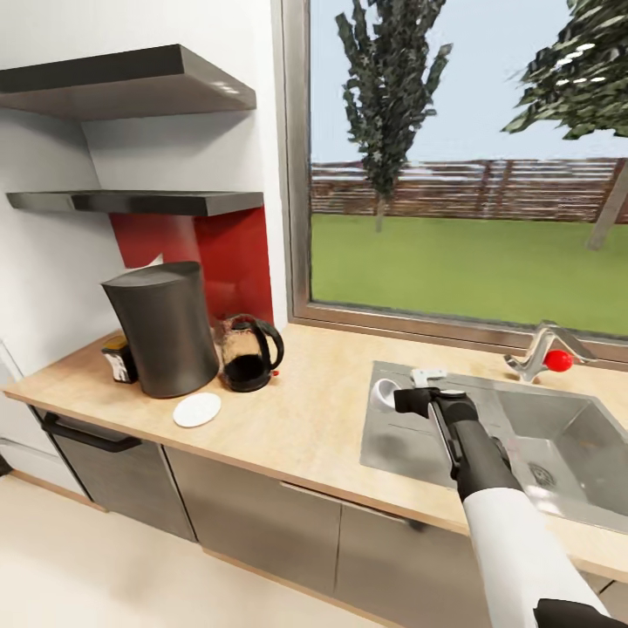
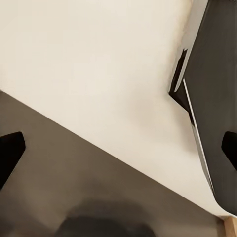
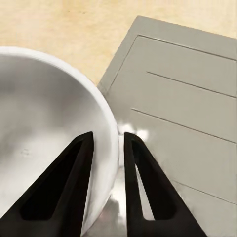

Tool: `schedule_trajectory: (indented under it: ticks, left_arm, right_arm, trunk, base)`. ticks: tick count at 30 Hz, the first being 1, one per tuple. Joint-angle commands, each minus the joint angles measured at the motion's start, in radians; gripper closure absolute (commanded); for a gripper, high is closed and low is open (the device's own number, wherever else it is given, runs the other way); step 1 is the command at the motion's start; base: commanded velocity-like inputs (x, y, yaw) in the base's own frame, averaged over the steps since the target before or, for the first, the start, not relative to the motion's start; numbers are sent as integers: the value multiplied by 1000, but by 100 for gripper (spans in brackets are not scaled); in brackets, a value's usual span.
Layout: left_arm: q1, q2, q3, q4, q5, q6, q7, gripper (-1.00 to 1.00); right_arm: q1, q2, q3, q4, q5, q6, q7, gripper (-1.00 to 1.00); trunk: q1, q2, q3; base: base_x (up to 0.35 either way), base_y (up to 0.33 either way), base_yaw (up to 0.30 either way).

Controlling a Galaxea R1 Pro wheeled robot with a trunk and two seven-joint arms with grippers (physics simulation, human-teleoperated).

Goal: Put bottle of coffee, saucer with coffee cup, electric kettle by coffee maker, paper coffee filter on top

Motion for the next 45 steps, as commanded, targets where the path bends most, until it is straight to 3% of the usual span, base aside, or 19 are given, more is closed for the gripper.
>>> schedule_trajectory:
  ticks: [1,34,42,45]
  left_arm:
    - [0,-1,7,-2,-10,3,0,-100]
    - [-1,1,5,-1,-10,3,-1,-100]
    - [-1,16,11,-2,-10,4,3,-100]
    - [-1,15,10,-2,-10,4,7,-100]
  right_arm:
    - [-1,5,-4,-2,10,4,11,100]
    - [-1,7,-4,2,13,3,11,100]
    - [-1,9,-4,38,12,5,10,100]
    - [-1,25,23,54,16,73,7,100]
  trunk:
    - [1,-2,-2]
    - [1,-2,-2]
    - [1,-2,-2]
    - [1,-2,-2]
  base:
    - [0,313,0]
    - [0,314,0]
    - [0,314,0]
    - [60,327,0]
